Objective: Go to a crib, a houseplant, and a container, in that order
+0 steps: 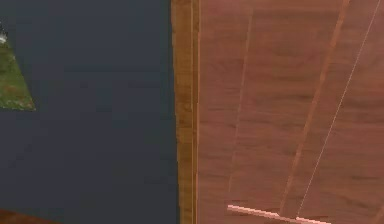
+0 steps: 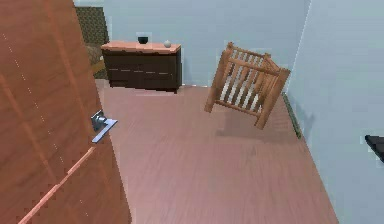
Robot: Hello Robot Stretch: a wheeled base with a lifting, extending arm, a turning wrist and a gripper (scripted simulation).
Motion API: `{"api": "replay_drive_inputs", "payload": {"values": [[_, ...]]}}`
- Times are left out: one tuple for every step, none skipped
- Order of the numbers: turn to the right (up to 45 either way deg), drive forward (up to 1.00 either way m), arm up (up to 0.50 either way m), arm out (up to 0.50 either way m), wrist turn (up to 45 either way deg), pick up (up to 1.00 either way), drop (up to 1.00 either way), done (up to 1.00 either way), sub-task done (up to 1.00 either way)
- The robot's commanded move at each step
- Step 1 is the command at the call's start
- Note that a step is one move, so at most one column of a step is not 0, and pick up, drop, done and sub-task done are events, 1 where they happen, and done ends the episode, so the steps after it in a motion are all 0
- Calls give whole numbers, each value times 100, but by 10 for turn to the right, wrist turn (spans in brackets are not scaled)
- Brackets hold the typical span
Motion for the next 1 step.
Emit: {"api": "replay_drive_inputs", "payload": {"values": [[120,0,0,0,0,0,0,0,0]]}}
